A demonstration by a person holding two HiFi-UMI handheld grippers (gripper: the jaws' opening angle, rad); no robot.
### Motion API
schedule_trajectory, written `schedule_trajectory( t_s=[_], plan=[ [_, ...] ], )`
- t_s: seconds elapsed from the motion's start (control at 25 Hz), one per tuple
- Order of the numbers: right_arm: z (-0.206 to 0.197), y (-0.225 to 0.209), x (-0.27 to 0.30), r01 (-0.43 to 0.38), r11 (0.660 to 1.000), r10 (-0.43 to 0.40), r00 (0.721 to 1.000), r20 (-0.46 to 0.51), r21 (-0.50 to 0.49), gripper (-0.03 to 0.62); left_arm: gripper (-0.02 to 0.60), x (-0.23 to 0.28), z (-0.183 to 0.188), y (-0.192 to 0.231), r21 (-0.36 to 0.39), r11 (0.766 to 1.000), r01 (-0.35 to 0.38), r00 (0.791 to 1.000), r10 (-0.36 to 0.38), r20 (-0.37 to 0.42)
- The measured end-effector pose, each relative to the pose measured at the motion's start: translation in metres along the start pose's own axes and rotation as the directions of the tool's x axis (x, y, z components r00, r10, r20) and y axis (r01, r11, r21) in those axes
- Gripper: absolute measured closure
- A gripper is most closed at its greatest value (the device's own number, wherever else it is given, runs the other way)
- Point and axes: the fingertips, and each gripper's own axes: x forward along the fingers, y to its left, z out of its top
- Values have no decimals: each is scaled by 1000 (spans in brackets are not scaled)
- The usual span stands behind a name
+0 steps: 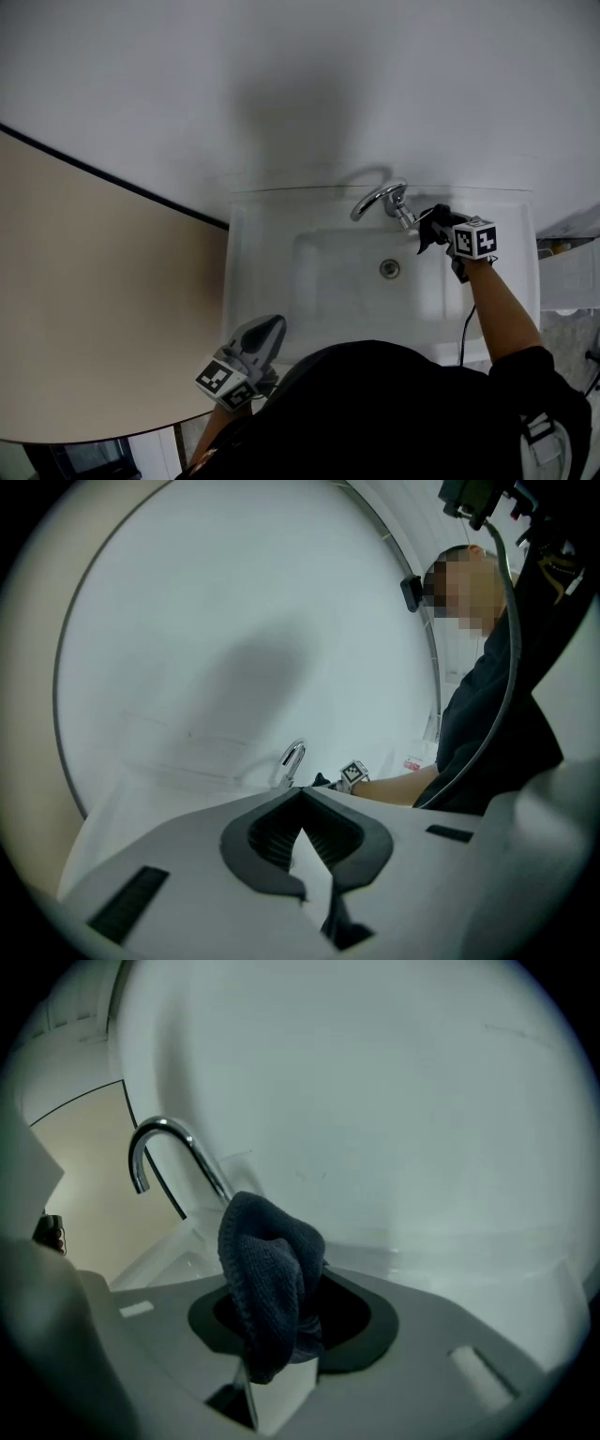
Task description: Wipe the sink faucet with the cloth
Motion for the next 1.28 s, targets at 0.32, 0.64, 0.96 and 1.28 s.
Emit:
schedule_trajectory(
  t_s=[0.32,0.64,0.96,1.28],
  plan=[
    [-31,72,31,-109,986,93,987,-130,-125,459,581,21,6,-21,-20,998,62,998,-62,20],
    [6,23,2,-5,994,2,999,-32,-111,459,581,17,13,-15,-6,999,42,998,-42,37],
    [-13,47,23,-25,979,-3,991,-136,-203,461,581,20,0,-17,-6,998,56,998,-56,-10],
    [-45,71,55,-108,981,72,975,-208,-164,461,580,22,4,-17,-9,999,42,999,-42,-9]
  ],
)
